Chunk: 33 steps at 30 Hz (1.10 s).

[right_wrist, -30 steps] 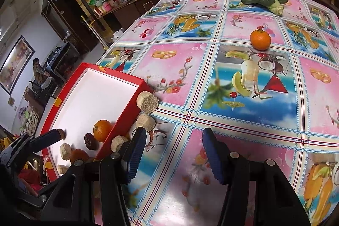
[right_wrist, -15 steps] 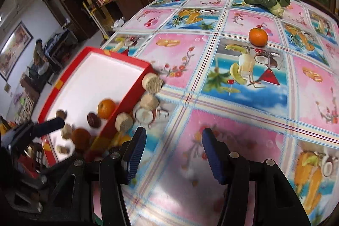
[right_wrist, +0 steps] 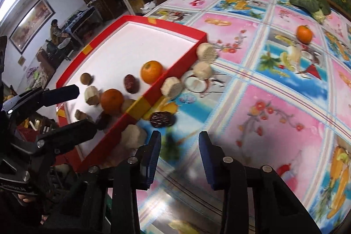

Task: Organize fruits
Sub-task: 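Grasp a pale cube piece with the left tool while the right tool grasps a red date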

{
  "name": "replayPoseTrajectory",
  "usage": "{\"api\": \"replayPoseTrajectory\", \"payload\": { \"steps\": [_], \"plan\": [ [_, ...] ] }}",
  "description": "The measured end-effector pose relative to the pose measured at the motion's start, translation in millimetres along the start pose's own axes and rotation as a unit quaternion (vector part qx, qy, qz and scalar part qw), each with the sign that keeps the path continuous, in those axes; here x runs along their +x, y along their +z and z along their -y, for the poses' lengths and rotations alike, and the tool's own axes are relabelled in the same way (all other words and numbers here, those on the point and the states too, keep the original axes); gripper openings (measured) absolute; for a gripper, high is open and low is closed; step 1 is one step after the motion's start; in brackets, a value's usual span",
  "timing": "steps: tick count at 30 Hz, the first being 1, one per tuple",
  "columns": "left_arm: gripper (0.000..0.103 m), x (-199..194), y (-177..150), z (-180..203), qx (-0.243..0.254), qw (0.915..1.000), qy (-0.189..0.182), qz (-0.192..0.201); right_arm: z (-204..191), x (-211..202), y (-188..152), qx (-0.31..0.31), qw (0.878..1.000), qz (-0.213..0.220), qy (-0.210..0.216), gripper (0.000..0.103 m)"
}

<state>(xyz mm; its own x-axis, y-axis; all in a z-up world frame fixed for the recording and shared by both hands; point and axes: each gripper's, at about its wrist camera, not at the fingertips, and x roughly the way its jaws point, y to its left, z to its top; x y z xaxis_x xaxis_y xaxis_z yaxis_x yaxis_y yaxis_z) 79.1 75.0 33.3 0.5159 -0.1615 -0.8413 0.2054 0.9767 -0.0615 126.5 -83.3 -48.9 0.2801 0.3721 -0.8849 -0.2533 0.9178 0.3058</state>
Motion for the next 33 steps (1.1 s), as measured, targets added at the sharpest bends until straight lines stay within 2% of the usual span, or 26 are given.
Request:
{"api": "replayPoseTrajectory", "payload": {
  "steps": [3, 5, 6, 11, 15, 16, 17, 19, 24, 27, 31, 32, 33],
  "plan": [
    [0.077, -1.0, 0.3, 0.7, -0.002, 1.0000, 0.001, 0.001, -10.3, 7.2, 4.5, -0.009, 1.000, 0.003, 0.012, 0.036],
    [0.077, -1.7, 0.7, 2.2, -0.002, 1.0000, 0.003, 0.001, -11.6, 12.7, 7.8, -0.004, 1.000, 0.009, 0.010, 0.031],
    [0.077, -1.1, 1.1, 2.3, -0.001, 1.0000, 0.002, 0.001, -10.8, 15.7, 8.7, 0.000, 1.000, 0.004, 0.007, 0.024],
    [0.076, 3.9, 1.5, 13.2, 0.022, 0.9997, -0.004, -0.009, -5.5, 8.2, 3.3, -0.001, 1.000, 0.016, -0.007, 0.024],
    [0.068, 11.7, -2.3, 35.8, 0.066, 0.9973, -0.015, -0.026, 24.3, -11.7, -2.0, 0.026, 0.999, 0.040, -0.019, 0.024],
    [0.064, 16.3, -2.7, 41.7, 0.074, 0.9965, -0.017, -0.034, 33.4, -14.8, -1.5, 0.035, 0.998, 0.046, -0.024, 0.024],
    [0.054, 19.2, -2.0, 43.9, 0.077, 0.9961, -0.018, -0.040, 44.0, -17.7, -0.8, 0.047, 0.997, 0.052, -0.022, 0.024],
    [0.046, 26.3, 1.7, 49.0, 0.083, 0.9950, -0.017, -0.052, 60.7, -21.4, 1.6, 0.067, 0.996, 0.064, -0.016, 0.024],
    [0.041, 33.1, 17.3, 59.6, 0.101, 0.9926, -0.024, -0.063, 74.4, -17.9, 0.8, 0.085, 0.994, 0.070, -0.016, 0.024],
    [0.041, 36.0, 12.4, 72.0, 0.120, 0.9895, -0.033, -0.075, 71.8, -17.2, 1.0, 0.077, 0.994, 0.071, -0.021, 0.024],
    [0.039, 43.9, 6.5, 66.2, 0.111, 0.9894, -0.011, -0.094, 74.6, -18.4, 0.2, 0.082, 0.994, 0.075, -0.019, 0.024],
    [0.045, 44.6, 8.1, 62.5, 0.104, 0.9901, 0.004, -0.095, 75.1, -18.7, -0.2, 0.083, 0.994, 0.075, -0.019, 0.024],
    [0.041, 44.9, 9.8, 59.1, 0.099, 0.9907, 0.028, -0.090, 75.2, -19.2, -0.9, 0.083, 0.994, 0.075, -0.020, 0.024]
  ]
}}
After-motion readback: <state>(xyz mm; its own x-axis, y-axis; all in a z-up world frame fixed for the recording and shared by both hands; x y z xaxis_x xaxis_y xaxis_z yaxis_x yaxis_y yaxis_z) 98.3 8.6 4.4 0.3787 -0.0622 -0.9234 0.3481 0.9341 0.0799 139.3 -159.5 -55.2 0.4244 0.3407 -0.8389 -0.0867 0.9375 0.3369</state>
